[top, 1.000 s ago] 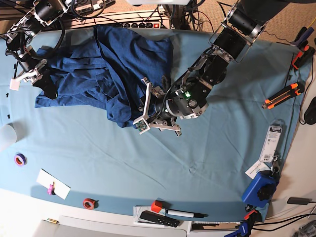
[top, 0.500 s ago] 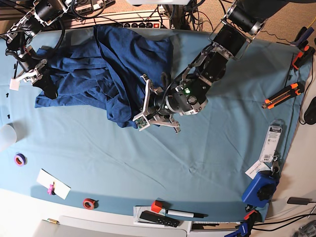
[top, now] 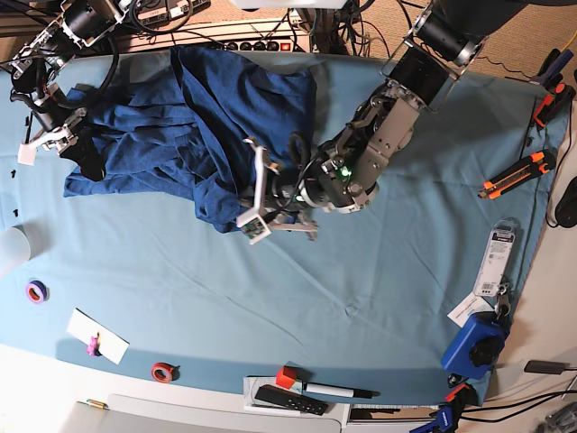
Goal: Layout the t-shirt on the table in an organized manner, then fold the t-shirt properly
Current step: 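Grasp the shirt's loose edge with the left gripper and pull it over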
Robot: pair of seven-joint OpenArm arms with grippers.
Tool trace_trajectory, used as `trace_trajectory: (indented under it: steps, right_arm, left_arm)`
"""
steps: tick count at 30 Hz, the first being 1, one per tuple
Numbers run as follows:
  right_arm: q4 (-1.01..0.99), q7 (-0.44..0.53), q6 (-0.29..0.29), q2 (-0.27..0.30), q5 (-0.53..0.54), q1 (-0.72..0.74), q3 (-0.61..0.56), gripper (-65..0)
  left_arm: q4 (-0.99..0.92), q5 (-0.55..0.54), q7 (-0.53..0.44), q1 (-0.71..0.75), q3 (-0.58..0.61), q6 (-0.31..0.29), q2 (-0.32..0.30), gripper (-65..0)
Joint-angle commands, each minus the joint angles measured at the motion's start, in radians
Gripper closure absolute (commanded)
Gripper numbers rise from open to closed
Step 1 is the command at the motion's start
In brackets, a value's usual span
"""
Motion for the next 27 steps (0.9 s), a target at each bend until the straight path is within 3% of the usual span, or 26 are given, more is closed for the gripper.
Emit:
trace_trajectory:
  steps: [1,10,15,20,27]
  right_arm:
    - [0.018,0.017,0.005,0.018,0.028,0.008,0.002,-34.9]
    - [0.018,0.017,0.005,0.018,0.028,0.008,0.002,-34.9]
    - [0.018,0.017,0.005,0.018,0.028,0.008,0.002,-34.9]
    - [0.018,0.017,0.005,0.018,0.031,0.008,0.002,-34.9]
    - [0.018,0.017,0.005,0.015,0.032,0.008,0.002,-34.9]
  left_arm:
    - [0.016,-0.022,-0.018,-0.021,-0.002,-0.005,0.019,0.0]
    - [0.014,-0.02,-0.057,-0.02,-0.002,-0.031,0.151,0.0]
    - [-0.065,0.053,-0.112,-0.027,-0.002,-0.03,0.239,0.0]
    - [-0.215,0.076,-0.209,-0.078,0.038,-0.034,0.24,0.0]
    - [-0.359,0.123,-0.32,-0.173,0.07,0.007,0.24,0.0]
